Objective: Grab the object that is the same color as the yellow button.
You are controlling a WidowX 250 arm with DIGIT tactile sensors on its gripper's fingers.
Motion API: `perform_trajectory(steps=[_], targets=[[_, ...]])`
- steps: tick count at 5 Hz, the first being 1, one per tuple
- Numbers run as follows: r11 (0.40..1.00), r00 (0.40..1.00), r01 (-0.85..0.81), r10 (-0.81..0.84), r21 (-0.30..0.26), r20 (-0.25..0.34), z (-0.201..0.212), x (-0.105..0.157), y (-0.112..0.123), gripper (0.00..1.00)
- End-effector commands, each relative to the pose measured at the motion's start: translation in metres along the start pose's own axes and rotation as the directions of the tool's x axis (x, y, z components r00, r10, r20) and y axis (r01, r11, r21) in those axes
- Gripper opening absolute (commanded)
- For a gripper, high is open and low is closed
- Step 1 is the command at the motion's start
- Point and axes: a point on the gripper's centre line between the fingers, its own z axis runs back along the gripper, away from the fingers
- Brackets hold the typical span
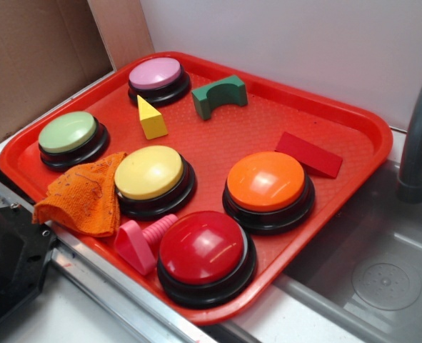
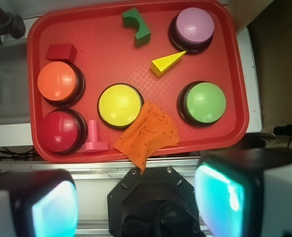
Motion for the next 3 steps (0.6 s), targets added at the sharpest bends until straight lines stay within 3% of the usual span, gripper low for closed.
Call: perform_trajectory(steps=[1,2,3], targets=[[1.000,1.000,0.000,0.000,0.000,0.000,0.000,0.000,0.000,1.00],[0.987,0.988,-0.157,0.157,-0.022,-0.002,-0.023,0.010,0.006,1.00],[0.948,0.948,-0.318,0.318,0.009,0.021,-0.042,0.028,0.014,1.00]])
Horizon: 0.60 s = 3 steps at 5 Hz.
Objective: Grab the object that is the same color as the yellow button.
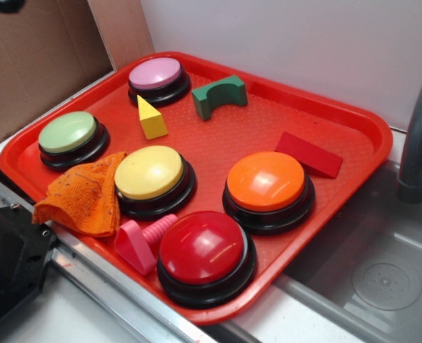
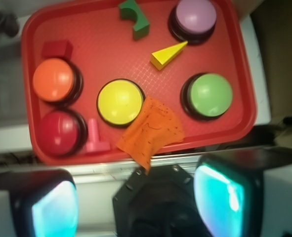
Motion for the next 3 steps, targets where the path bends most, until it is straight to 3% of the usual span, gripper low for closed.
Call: perform_trajectory(steps=[1,2,3], targets=[[0.932,0.929,-0.361,0.362,-0.019,0.075,-0.038,0.051,0.013,1.00],[0.875,0.871,-0.485,0.482,-0.002,0.097,-0.064,0.077,0.020,1.00],[0.748,0.743,-0.664,0.654,0.026,0.143,-0.098,0.106,0.034,1.00]])
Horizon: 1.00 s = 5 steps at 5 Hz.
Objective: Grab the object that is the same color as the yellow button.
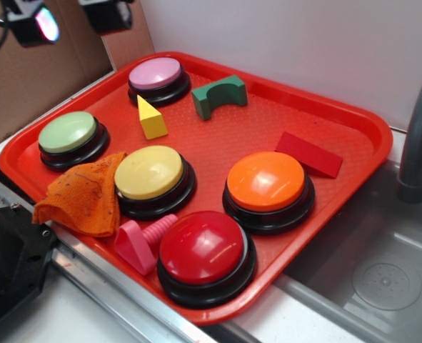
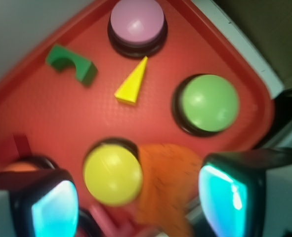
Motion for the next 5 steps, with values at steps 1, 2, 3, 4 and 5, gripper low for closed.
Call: perform_trajectory(steps=[1,2,3,4,5], targets=[[0.943,0.937,-0.333,0.331,-0.002,0.111,-0.058,0.044,-0.002,1.00],[0.911,0.905,-0.411,0.403,0.029,0.135,-0.083,0.050,-0.001,1.00],[0.889,0.887,-0.453,0.440,0.074,0.139,-0.110,0.056,0.005,1.00],[0.891,0.891,-0.444,0.427,0.099,0.154,-0.124,0.054,0.004,1.00],[0.893,0.897,-0.435,0.419,0.113,0.142,-0.136,0.049,0.003,1.00]])
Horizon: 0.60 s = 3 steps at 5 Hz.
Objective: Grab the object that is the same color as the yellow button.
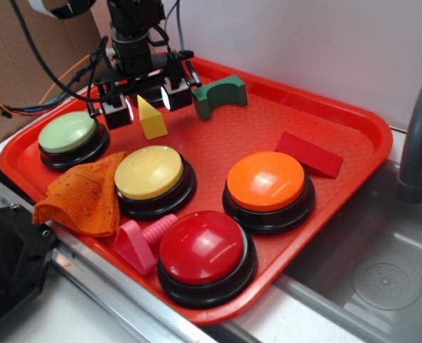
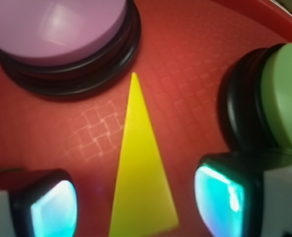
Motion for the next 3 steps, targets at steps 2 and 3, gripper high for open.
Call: perform_trajectory(steps=[2,3], targets=[[0.992,0.993,0.116,-0.117,-0.042,-0.027,-0.0046,0.0012,-0.0006,0.00],[0.987,0.987,0.151,-0.154,-0.060,-0.042,0.0018,0.0021,-0.0012,0.00]])
